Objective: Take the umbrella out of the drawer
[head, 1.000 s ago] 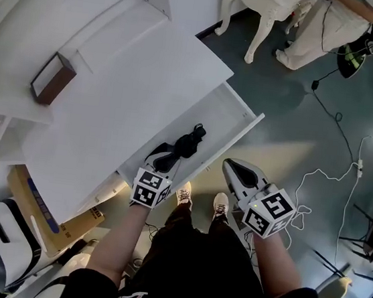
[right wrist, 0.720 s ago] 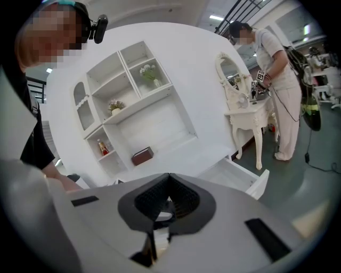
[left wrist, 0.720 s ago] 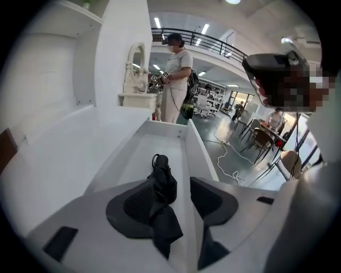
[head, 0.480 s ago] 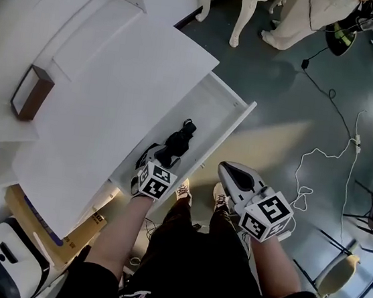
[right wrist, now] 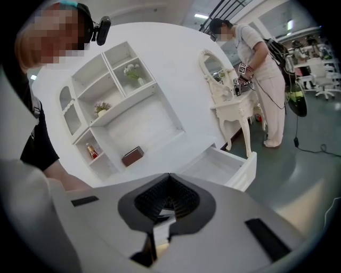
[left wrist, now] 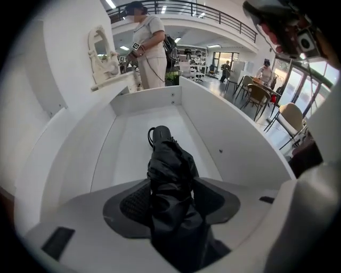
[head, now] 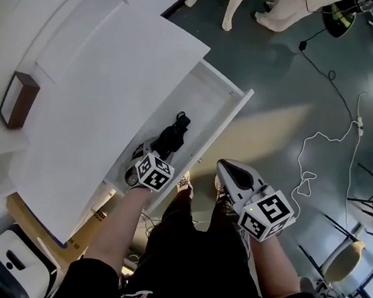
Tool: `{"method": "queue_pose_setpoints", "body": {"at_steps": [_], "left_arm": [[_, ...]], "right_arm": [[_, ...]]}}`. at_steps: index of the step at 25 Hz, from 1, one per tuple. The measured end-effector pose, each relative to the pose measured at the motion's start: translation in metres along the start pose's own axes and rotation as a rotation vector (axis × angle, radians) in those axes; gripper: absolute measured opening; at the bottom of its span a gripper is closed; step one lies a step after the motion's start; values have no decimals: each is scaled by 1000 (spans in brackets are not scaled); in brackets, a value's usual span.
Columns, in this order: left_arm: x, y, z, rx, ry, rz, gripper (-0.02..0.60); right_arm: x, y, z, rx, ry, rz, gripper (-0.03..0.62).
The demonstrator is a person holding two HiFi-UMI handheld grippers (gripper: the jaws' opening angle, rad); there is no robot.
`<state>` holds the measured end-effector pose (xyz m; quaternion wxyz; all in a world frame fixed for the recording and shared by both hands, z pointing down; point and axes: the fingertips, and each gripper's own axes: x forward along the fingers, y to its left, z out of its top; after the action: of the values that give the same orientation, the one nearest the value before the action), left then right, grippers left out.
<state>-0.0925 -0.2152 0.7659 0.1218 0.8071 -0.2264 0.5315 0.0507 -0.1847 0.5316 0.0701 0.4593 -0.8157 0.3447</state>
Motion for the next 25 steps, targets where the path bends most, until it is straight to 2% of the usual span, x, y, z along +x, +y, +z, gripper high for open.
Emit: {"method": "queue_pose_setpoints", "body": {"at_steps": [7, 25], "left_arm": [[11, 1, -4, 29, 36, 1, 244], [32, 1, -10, -16, 107, -52, 267]], "right_arm": [[4, 1, -5, 13, 1, 3, 2], [0, -8, -22, 54, 17, 5, 3]]}}
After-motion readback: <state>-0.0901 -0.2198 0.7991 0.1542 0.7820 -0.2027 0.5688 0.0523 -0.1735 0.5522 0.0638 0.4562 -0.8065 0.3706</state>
